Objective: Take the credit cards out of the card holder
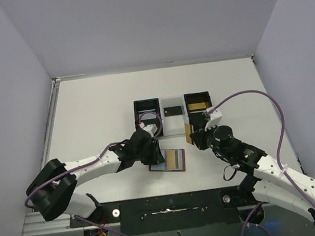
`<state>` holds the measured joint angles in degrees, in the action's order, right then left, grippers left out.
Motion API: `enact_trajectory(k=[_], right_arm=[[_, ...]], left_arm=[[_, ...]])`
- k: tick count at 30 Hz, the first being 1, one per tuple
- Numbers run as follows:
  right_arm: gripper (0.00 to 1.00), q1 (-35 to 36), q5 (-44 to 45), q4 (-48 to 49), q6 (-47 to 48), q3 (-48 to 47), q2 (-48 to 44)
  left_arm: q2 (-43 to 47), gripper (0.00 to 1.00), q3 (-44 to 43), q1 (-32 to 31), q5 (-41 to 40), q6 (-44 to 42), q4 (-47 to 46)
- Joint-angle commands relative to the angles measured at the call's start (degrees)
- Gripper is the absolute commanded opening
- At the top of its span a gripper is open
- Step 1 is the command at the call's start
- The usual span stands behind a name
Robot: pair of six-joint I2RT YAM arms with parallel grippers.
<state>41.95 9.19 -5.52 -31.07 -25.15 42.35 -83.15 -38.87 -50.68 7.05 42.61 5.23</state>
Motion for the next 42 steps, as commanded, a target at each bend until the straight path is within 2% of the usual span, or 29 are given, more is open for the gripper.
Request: enact_trajectory(k=[1, 8, 11, 13, 17, 22, 25, 28, 30, 33, 35, 42], right_arm=[[0.0, -0.3, 6.5, -2.6, 15.1, -7.8, 0.9], [0.0, -0.7, 18.7, -4.8, 31.9, -14.4, 5.1], [0.0, -3.1, 17.6, -2.6, 36.8, -15.0, 5.9], [0.0, -7.6, 13.1, -2.1, 37.6, -15.9, 6.6], [0.0, -20.1, -1.6, -2.8, 36.0, -18.1, 7.1], [0.0, -33.4, -19.3, 3.0, 31.0, -17.8, 7.1], [0.0, -36.2, -28.9, 5.3, 31.7, -18.2, 8.6], [0.0, -35.4, -33.7, 2.3, 40.8, -20.0, 11.8], [0.0, -32.6, -31.3, -1.2, 48.0, -21.2, 14.1], [0.0, -26.3, -18.8, -4.3, 56.4, -22.2, 16.8], [0.0, -24.7, -14.0, -4.5, 59.3, -22.5, 18.8], [0.0, -23.9, -11.5, -6.2, 68.3, -23.1, 24.6]], left_arm=[[6.6, 0.27, -1.4, 0.0, -2.6, -1.8, -0.3], [17.8, 0.37, 2.7, 2.4, -9.0, -1.5, 0.9], [21.0, 0.42, 2.9, 5.2, -9.4, -2.2, 3.4], [22.5, 0.44, 2.8, 7.5, -8.7, -2.9, 4.8], [24.3, 0.51, 2.1, 11.5, -7.6, -4.9, 8.3], [26.0, 0.67, 1.4, 14.3, -9.5, -7.0, 11.9], [27.2, 0.7, 0.0, 17.3, -9.6, -8.5, 14.2], [27.9, 0.71, -2.0, 20.7, -9.6, -10.5, 17.3], [28.5, 0.71, -3.3, 22.5, -10.3, -12.4, 19.0], [29.5, 0.71, -4.2, 24.8, -13.5, -15.1, 20.6], [29.6, 0.72, -4.3, 25.8, -15.5, -16.9, 21.0], [29.6, 0.74, -2.9, 26.8, -18.8, -19.7, 19.9]])
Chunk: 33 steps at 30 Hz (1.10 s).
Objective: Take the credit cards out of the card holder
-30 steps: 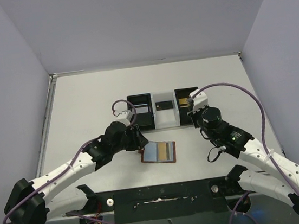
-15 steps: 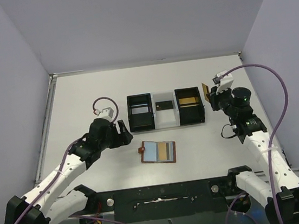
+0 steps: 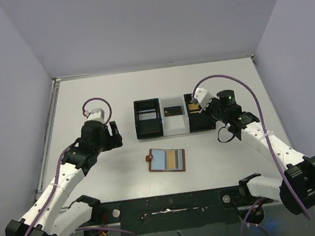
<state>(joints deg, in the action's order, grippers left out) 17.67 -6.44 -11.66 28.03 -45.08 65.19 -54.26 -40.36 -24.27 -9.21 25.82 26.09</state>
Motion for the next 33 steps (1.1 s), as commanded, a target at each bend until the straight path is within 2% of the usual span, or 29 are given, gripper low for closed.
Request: enact_trajectory(k=[1, 14, 18, 26, 33], right_arm=[[0.0, 0.5, 3.7, -0.4, 10.5, -3.0, 2.3], [0.0, 0.8, -2.1, 5.7, 21.7, -3.4, 10.3], [0.0, 0.6, 0.1, 8.2, 24.5, -4.7, 13.9], [0.0, -0.1, -2.8, 8.2, 31.2, -9.2, 23.4], [0.01, -0.9, 0.0, 11.9, 35.0, -12.2, 31.2]], left_arm=[[0.7, 0.74, -0.9, 0.4, -2.2, -2.9, -1.5], [-2.1, 0.75, -1.0, 0.4, -1.4, -3.8, -2.4], [-1.9, 0.75, -1.0, 0.5, -0.9, -3.9, -2.7], [-1.1, 0.75, -0.8, 0.5, -0.9, -4.1, -2.6], [0.0, 0.75, -0.6, 0.4, -1.6, -4.0, -2.7]])
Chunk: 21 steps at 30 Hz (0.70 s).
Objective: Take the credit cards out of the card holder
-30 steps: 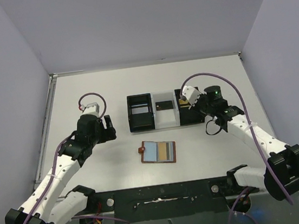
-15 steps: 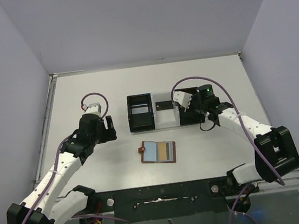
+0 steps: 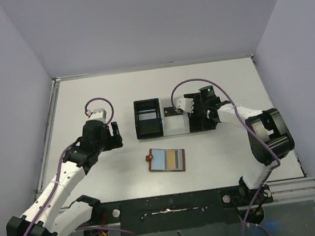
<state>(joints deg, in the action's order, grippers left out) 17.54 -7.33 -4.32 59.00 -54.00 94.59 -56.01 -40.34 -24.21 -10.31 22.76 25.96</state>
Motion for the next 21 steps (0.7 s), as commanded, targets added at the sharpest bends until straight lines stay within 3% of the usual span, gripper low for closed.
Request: enact_trajectory(k=[1, 4, 10, 21], right_arm=[[0.03, -1.0, 1.0, 5.9, 4.3, -3.2, 2.5], [0.06, -1.4, 0.3, 7.4, 5.1, -3.5, 4.2], [0.12, -1.6, -4.1, -0.1, 4.3, -6.2, 5.7], [0.22, -2.2, -3.6, -1.7, 3.3, -6.7, 6.5]], left_arm=[[1.8, 0.75, -0.5, 0.3, -0.4, -1.0, -2.7], [1.2, 0.75, -0.6, 0.4, 0.8, -1.4, -3.0], [0.2, 0.75, -1.2, 0.4, -0.1, -1.2, -1.8], [-0.4, 0.75, -1.1, 0.4, 0.6, -1.2, -2.1]])
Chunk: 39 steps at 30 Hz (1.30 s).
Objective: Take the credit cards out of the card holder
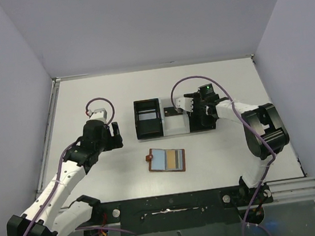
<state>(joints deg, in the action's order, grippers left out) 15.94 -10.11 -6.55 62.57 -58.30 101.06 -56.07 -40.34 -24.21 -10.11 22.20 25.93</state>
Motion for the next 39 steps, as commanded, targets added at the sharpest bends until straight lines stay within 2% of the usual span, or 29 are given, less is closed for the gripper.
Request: enact_trajectory(k=[1, 4, 13, 16, 19, 20, 22, 25, 26, 28, 30, 33, 36, 39], right_arm=[[0.25, -0.7, -1.1, 0.7, -0.8, -2.5, 0.0], [0.36, -0.8, -1.3, 0.2, -1.6, -3.0, 0.0], [0.39, -1.7, -2.8, 2.6, -6.7, -3.0, -4.8], [0.4, -1.6, -3.8, 5.8, -13.3, -2.0, -10.6], [0.46, -1.2, -5.0, 13.2, -27.9, 2.5, -19.5], [0.55, -1.0, -3.9, 18.0, -35.6, 4.8, -22.3], [0.66, -0.4, 0.4, 24.0, -54.1, 9.8, -28.5], [0.73, 0.4, 1.3, 24.2, -75.7, 15.6, -37.7], [0.79, 0.3, 1.4, 23.2, -81.5, 17.0, -40.0], [0.98, 0.1, 0.8, 19.3, -91.7, 18.7, -43.9], [0.98, -0.1, 0.1, 14.4, -99.1, 19.7, -47.0], [0.97, -0.3, 0.2, 13.5, -110.8, 24.8, -50.2], [0.98, -0.3, -6.7, 21.7, -116.5, 31.4, -51.2], [0.98, 0.5, -9.9, 23.6, -121.2, 34.7, -49.3]], left_arm=[[-0.4, 0.75, -1.1, 0.4, 0.6, -0.7, -2.0], [-0.5, 0.75, -1.1, 0.4, 1.2, -0.9, -2.2], [1.4, 0.75, -0.9, 0.4, 1.8, -0.8, -2.5], [1.5, 0.76, -0.9, 0.4, 3.5, -1.0, -3.0], [1.9, 0.76, -0.2, 0.4, 7.9, -1.4, -4.7], [1.8, 0.76, 0.0, 0.4, 9.6, -1.4, -5.2], [1.6, 0.76, 0.2, 0.4, 12.8, -1.4, -6.2], [1.0, 0.76, 0.4, 0.4, 17.6, -1.1, -7.7], [0.9, 0.76, 0.6, 0.4, 19.4, -0.6, -8.5], [0.8, 0.76, 1.5, 0.4, 24.2, 1.2, -11.2], [0.6, 0.76, 2.4, 0.3, 28.2, 4.0, -14.5], [0.2, 0.75, 4.7, 0.1, 32.5, 8.5, -19.0], [-0.3, 0.74, 6.4, -0.3, 34.8, 12.4, -23.0], [-1.4, 0.73, 7.1, -1.1, 35.9, 14.3, -24.9]])
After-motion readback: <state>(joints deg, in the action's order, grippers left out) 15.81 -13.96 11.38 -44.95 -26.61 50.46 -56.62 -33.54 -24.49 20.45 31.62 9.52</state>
